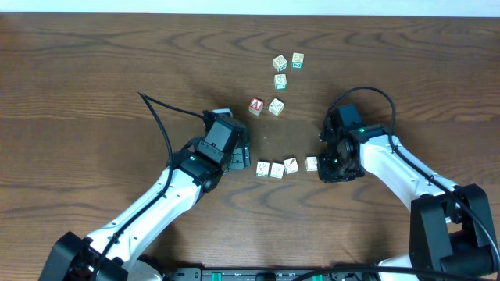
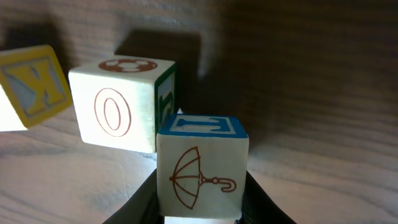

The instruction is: Lift 5 blocks

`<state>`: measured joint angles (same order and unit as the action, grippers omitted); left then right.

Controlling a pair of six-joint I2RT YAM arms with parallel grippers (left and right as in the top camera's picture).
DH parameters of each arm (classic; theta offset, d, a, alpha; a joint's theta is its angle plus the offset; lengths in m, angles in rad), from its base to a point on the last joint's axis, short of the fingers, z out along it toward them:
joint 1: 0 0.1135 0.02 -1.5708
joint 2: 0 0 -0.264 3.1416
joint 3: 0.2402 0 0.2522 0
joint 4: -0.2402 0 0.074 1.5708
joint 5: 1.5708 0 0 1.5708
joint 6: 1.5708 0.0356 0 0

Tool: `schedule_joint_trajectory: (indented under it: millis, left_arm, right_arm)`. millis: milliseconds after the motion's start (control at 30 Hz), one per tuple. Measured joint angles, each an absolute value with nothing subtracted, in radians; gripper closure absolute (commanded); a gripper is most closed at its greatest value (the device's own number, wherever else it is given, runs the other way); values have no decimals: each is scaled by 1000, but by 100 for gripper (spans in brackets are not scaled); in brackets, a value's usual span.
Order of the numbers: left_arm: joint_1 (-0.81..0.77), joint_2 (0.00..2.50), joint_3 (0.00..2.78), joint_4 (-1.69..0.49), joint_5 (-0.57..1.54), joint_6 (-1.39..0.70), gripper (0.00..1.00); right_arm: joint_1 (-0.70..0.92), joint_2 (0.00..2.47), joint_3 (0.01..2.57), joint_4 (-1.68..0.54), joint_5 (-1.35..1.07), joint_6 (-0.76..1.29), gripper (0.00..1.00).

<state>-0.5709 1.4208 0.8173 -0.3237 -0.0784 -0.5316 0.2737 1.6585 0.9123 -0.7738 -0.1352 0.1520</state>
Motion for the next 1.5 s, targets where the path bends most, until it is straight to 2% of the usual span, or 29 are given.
schedule_joint_trajectory:
  millis: [633,1000,1333,1500]
  left_arm:
    - [-571,1421,759,-287,-78,-583,20]
    - [-579,1421,759,-284,-78,-630,20]
    - [-617,1421,759,-282,-78,-636,20]
    - [-617,1422,759,-279,-78,-640,20]
  right_arm:
    - [278,1658,912,-701,-146,121,90]
    - [333,1658,912,-693,-157,118,89]
    - [333,1658,912,-676,-80,122,85]
    - [333,1676,912,-631,-68,122,89]
